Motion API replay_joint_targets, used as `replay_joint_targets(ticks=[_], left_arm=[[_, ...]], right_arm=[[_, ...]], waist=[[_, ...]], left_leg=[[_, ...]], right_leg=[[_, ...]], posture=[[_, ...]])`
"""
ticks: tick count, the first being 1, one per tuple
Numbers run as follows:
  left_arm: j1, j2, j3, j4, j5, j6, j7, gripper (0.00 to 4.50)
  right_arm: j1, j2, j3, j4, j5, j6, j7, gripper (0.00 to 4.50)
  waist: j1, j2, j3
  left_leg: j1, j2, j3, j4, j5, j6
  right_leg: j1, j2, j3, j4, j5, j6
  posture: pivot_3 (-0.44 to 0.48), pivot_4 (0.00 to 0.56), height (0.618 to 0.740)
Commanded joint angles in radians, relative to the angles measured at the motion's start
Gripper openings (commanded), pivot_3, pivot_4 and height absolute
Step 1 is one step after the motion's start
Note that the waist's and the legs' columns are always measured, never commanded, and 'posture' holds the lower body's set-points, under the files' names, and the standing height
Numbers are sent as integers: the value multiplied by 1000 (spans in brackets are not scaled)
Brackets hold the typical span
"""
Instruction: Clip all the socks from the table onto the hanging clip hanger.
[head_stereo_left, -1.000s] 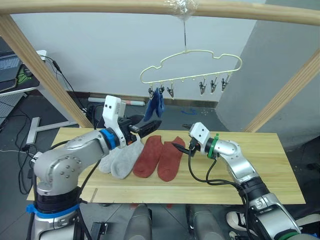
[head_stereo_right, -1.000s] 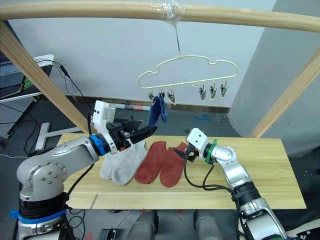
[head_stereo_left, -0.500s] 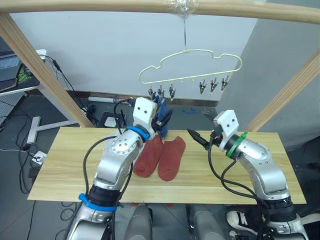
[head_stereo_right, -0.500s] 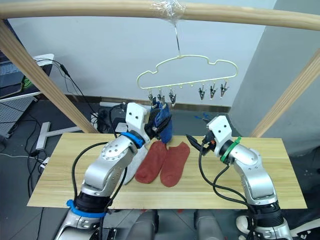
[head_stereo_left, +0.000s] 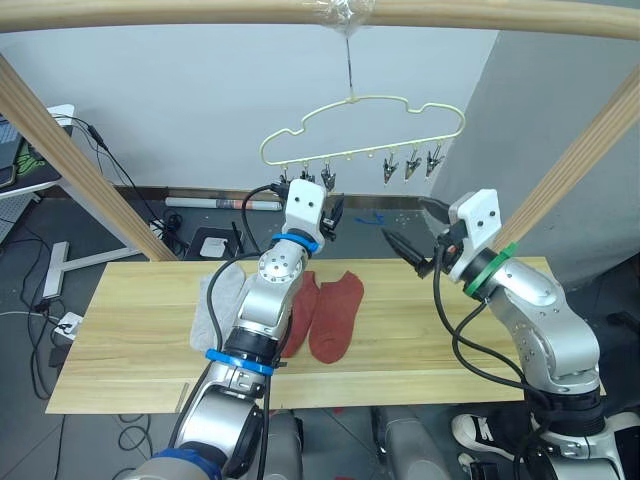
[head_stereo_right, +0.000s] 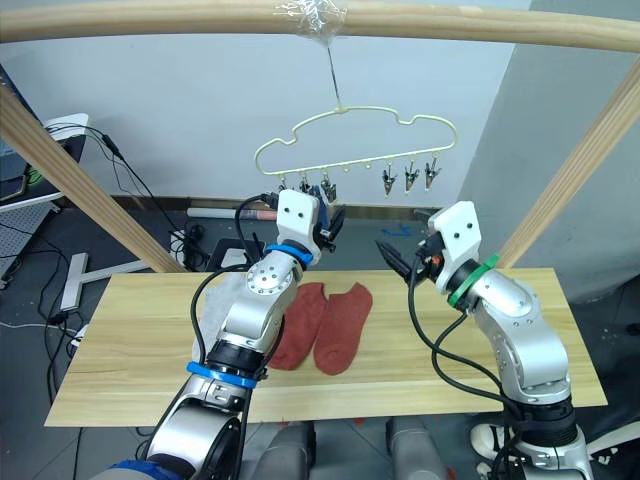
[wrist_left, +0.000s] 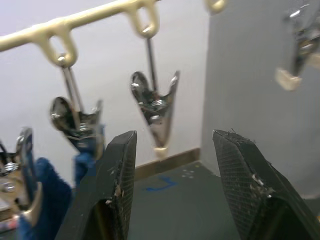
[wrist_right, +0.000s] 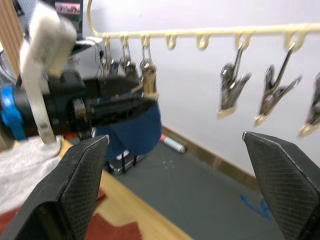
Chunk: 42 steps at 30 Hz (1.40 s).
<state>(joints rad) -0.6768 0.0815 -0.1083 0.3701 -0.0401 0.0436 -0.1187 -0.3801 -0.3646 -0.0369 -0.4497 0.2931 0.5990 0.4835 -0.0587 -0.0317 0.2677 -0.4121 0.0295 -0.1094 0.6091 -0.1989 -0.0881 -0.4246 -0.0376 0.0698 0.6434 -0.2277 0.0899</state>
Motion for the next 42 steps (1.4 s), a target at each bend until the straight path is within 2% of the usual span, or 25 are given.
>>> replay_joint_targets(ticks=[1,17,33,36,40,42], left_arm=[[-40,-18,12,26,18,-58,6,2451],[-67,-24,44,25,76,-111,78,2451],[-102,-39,54,90,74,-140,93,2451],[-106,-42,57,100,74,-152,91,1932],[-109,-43,61,105,76,-156,91,714],[-109,-43,62,107,76,-158,92,393]], right_arm=[[-7,-21,-14,-51,16,-4,0,4500],[-28,-46,-12,-68,25,10,-8,4500],[-44,-73,-21,-74,47,31,-15,4500],[-44,-73,-23,-77,54,38,-21,4500],[-44,-74,-22,-79,55,41,-26,4500],[-44,-74,-22,-79,56,42,-29,4500]], waist=[[0,0,0],[-10,0,0],[-17,0,0],[-21,0,0],[-24,0,0],[-24,0,0]], left_leg=[[-1,0,0,0,0,0],[-3,0,0,0,0,0],[-2,0,0,0,0,0],[-2,0,0,0,0,0],[-2,0,0,0,0,0],[-2,0,0,0,0,0]], right_leg=[[0,0,0,0,0,0],[-2,0,0,0,0,0],[-2,0,0,0,0,0],[-2,0,0,0,0,0],[-2,0,0,0,0,0],[-2,0,0,0,0,0]], posture=[[-103,255,740],[-112,248,740],[-127,245,740],[-127,245,740],[-127,245,740],[-127,245,740]])
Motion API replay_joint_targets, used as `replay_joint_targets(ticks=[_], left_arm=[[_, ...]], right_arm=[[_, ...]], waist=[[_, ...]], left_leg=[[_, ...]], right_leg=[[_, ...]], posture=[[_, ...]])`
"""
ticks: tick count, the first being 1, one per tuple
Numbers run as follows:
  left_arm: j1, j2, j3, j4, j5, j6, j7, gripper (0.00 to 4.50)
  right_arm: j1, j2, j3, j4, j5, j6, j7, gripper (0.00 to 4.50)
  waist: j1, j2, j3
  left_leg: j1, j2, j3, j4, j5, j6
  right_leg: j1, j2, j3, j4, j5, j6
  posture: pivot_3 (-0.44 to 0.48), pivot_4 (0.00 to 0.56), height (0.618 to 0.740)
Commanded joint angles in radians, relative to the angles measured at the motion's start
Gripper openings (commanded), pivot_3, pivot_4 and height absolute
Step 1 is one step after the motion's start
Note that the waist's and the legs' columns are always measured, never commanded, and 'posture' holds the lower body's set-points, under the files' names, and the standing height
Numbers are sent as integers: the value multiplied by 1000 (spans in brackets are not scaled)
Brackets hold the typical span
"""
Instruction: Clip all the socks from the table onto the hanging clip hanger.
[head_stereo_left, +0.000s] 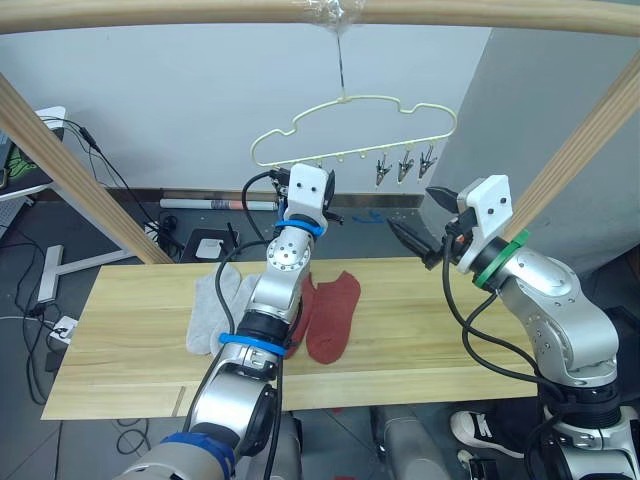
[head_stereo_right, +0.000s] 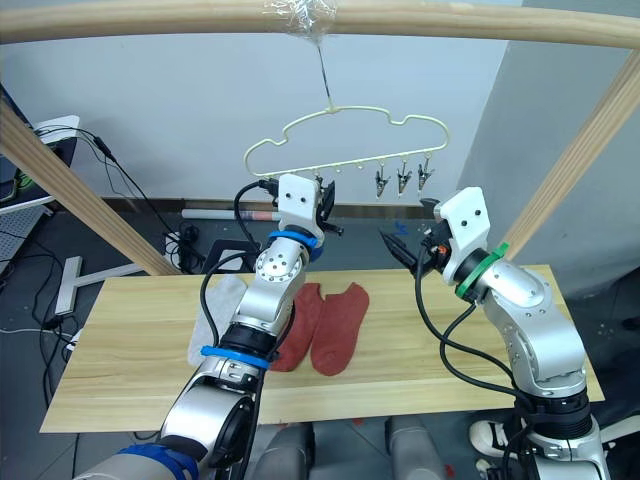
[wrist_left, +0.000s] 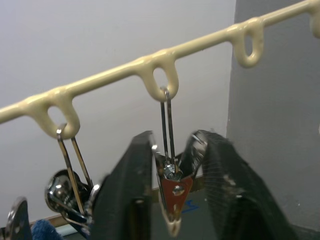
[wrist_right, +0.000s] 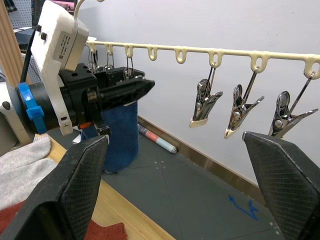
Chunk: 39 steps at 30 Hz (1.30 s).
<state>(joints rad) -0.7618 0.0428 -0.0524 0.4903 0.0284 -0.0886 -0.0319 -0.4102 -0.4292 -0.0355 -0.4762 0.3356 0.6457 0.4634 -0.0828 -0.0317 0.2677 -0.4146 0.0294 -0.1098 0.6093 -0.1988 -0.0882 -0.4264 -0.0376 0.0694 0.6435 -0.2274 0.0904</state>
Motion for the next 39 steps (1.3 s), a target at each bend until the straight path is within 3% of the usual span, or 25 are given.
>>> replay_joint_targets(ticks=[1,17,19,21,39], left_arm=[[-26,-4,7,-12,8,-27,6,334],[-14,13,2,-29,22,-18,-6,334],[-17,7,1,-30,24,-13,2,1053],[-18,2,1,-32,25,-11,7,1441],[-32,1,9,-44,42,-5,39,1441]], right_arm=[[-14,-9,-24,-52,14,-5,-10,4500],[-11,-3,9,-31,-3,-19,-19,4500],[-12,-5,8,-31,-2,-18,-19,4500],[-12,-6,7,-32,-2,-17,-19,4500],[-9,-17,0,-43,-1,-11,-24,4500]], waist=[[0,0,0],[-1,0,0],[0,0,0],[0,0,0],[0,0,0]], left_leg=[[0,0,0,0,0,0],[0,0,0,0,0,0],[0,0,0,0,0,0],[0,0,0,0,0,0],[0,0,0,0,0,0]], right_leg=[[0,0,0,0,0,0],[0,0,0,0,0,0],[0,0,0,0,0,0],[0,0,0,0,0,0],[0,0,0,0,0,0]], posture=[[-130,246,740],[-114,247,740],[-114,247,740],[-114,247,740],[-116,245,740]])
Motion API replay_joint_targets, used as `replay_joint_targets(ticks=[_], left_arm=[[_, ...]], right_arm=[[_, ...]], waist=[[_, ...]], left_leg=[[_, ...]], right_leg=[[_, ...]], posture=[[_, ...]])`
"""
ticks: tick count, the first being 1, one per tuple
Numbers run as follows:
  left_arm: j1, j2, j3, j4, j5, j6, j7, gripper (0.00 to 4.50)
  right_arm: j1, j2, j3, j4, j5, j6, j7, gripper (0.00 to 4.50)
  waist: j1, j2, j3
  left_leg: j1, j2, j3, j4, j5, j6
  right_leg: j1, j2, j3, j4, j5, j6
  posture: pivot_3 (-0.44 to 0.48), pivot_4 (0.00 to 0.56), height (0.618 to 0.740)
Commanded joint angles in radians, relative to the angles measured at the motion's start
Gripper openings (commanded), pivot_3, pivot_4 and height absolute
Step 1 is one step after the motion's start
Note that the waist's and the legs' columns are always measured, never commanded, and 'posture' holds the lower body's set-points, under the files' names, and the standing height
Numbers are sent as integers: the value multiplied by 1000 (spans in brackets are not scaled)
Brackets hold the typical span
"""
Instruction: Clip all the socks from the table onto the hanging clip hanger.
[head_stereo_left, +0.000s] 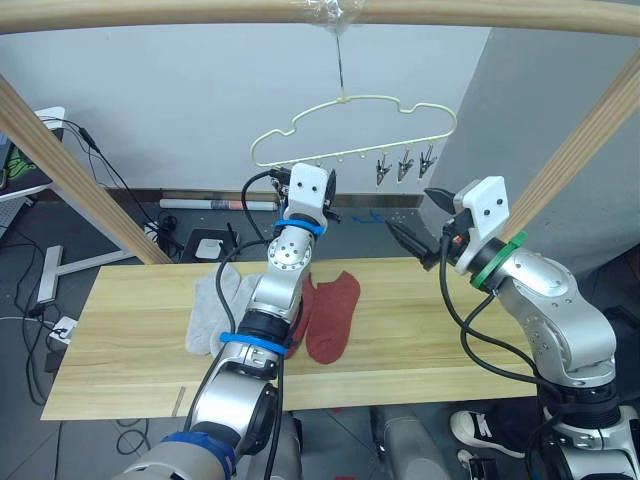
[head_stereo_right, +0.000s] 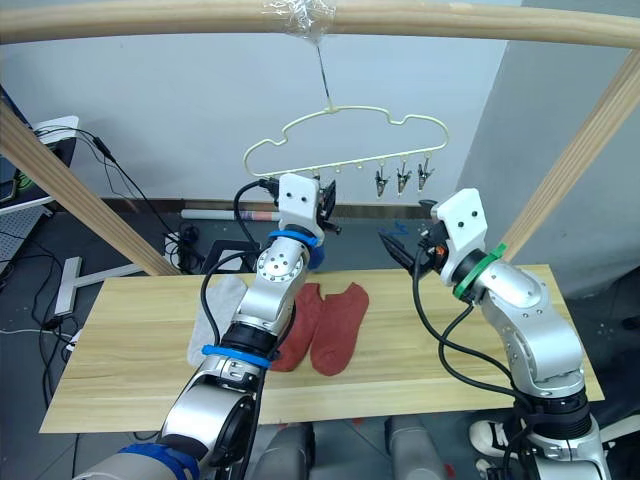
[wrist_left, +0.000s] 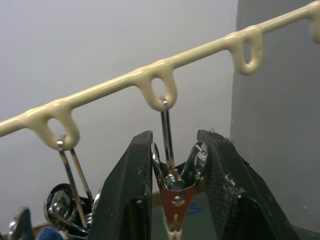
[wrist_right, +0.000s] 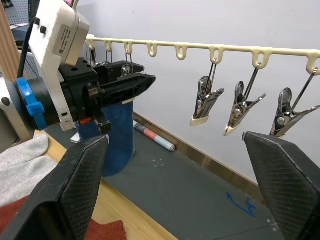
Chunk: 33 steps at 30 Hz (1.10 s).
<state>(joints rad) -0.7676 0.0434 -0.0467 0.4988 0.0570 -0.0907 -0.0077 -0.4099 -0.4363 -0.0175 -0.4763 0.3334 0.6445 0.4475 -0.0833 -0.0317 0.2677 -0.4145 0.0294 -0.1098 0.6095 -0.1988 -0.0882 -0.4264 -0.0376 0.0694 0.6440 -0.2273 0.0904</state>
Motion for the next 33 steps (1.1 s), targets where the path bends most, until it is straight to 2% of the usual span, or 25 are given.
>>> replay_joint_targets(ticks=[1,16,23,30,33], left_arm=[[-26,1,3,-52,16,-2,15,1441],[-29,-2,0,-56,24,-8,3,1441],[-19,-3,11,-63,12,-2,-11,128],[-22,-3,12,-65,1,14,-39,111],[6,9,13,-128,-41,84,-111,111]], right_arm=[[-9,-10,-18,-42,1,-10,-8,4500],[-8,-14,-16,-44,5,-8,-10,4500],[-8,-13,-15,-41,6,-7,-13,4500],[3,-16,14,-23,-21,1,-23,4500],[41,-26,107,21,-95,17,-37,4500]], waist=[[0,0,0],[0,0,0],[0,0,0],[0,0,0],[0,0,0]], left_leg=[[0,0,0,0,0,0],[0,0,0,0,0,0],[0,0,0,0,0,0],[0,0,0,0,0,0],[0,0,0,0,0,0]], right_leg=[[0,0,0,0,0,0],[0,0,0,0,0,0],[0,0,0,1,0,0],[0,0,0,1,0,0],[0,0,0,1,0,0]], posture=[[-116,245,740],[-114,245,740],[-109,246,740],[-104,246,740],[-99,246,740]])
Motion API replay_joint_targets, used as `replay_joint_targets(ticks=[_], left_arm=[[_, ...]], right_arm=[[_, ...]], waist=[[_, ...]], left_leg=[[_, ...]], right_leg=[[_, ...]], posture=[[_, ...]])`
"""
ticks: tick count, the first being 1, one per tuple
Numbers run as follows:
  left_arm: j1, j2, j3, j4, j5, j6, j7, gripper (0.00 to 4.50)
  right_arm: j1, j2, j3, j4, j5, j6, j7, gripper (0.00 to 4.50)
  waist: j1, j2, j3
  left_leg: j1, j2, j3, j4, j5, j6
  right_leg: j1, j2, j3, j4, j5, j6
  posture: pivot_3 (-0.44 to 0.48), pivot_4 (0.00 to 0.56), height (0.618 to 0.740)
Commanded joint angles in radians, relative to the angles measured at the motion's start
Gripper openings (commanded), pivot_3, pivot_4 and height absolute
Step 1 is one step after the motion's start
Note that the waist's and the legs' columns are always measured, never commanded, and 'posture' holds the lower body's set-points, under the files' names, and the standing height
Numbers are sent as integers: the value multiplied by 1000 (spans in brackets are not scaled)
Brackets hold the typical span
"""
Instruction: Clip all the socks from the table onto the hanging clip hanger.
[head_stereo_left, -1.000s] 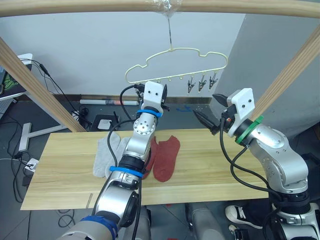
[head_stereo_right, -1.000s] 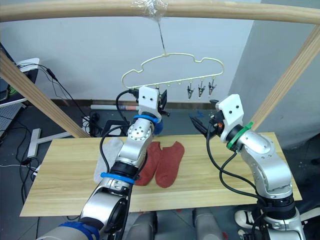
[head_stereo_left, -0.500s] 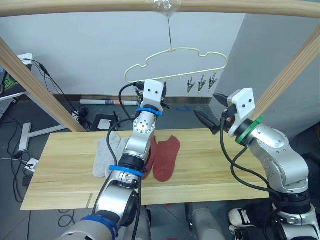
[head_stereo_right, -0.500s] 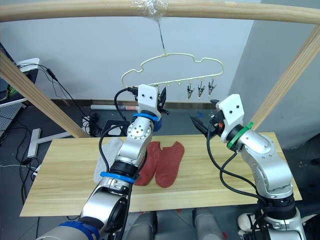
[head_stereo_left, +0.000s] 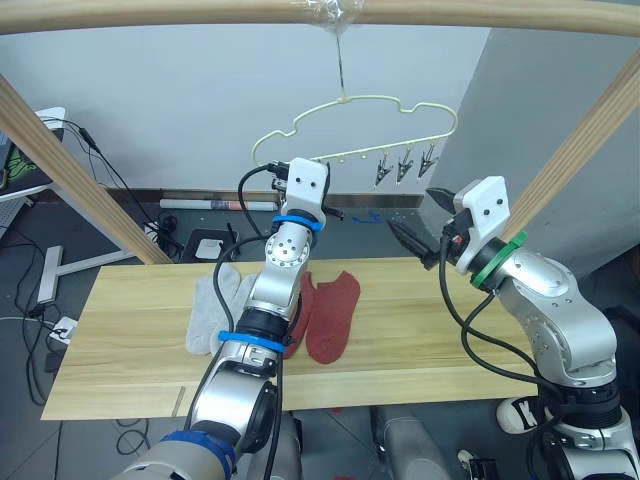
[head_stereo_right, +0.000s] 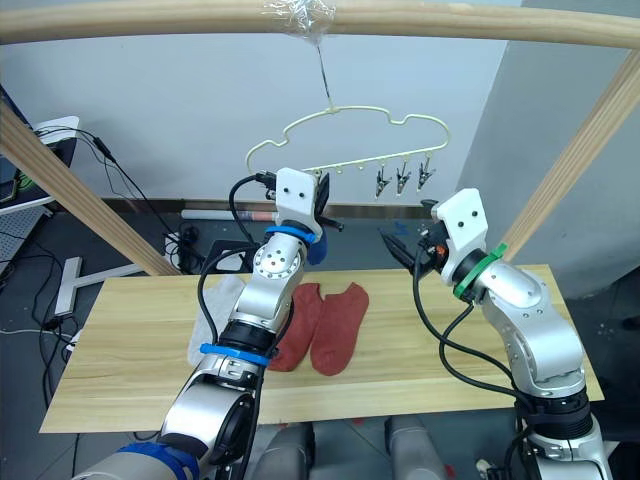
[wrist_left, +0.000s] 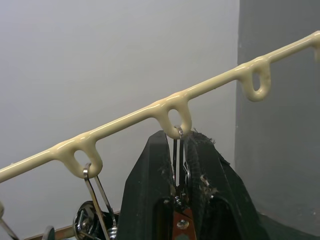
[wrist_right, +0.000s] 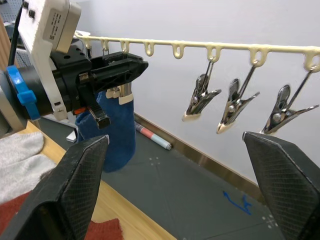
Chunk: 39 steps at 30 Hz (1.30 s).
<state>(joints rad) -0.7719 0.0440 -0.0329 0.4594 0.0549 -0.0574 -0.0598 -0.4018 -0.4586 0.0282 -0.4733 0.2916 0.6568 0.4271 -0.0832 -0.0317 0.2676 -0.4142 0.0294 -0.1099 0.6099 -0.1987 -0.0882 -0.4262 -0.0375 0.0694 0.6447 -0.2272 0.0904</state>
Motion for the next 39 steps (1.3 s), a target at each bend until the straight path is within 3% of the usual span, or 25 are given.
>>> replay_joint_targets(ticks=[1,6,21,29,39], left_arm=[[19,11,-1,-111,-50,76,-77,111],[51,29,-2,-192,-83,157,-135,111],[50,-16,-3,-118,-60,61,-85,111],[49,-18,-8,-109,-56,46,-76,2690],[87,-21,-2,-153,-38,58,-30,2690]], right_arm=[[41,2,79,30,-66,0,-19,4500],[26,51,88,83,-89,-24,-42,4500],[-69,66,-51,-2,69,-29,39,4500],[-86,46,-54,-24,89,0,33,4500],[-129,36,-55,-32,114,27,33,4500]], waist=[[0,0,0],[1,0,0],[1,0,0],[0,0,0],[0,0,0]], left_leg=[[0,0,0,0,0,0],[0,0,0,0,0,0],[1,0,0,1,0,0],[1,0,0,1,0,0],[1,0,0,1,0,0]], right_leg=[[0,0,0,0,0,0],[0,0,0,1,0,0],[1,0,0,1,0,0],[1,0,0,0,0,0],[1,0,0,0,0,0]], posture=[[-84,248,740],[-68,247,740],[-92,250,740],[-103,251,740],[-98,256,740]])
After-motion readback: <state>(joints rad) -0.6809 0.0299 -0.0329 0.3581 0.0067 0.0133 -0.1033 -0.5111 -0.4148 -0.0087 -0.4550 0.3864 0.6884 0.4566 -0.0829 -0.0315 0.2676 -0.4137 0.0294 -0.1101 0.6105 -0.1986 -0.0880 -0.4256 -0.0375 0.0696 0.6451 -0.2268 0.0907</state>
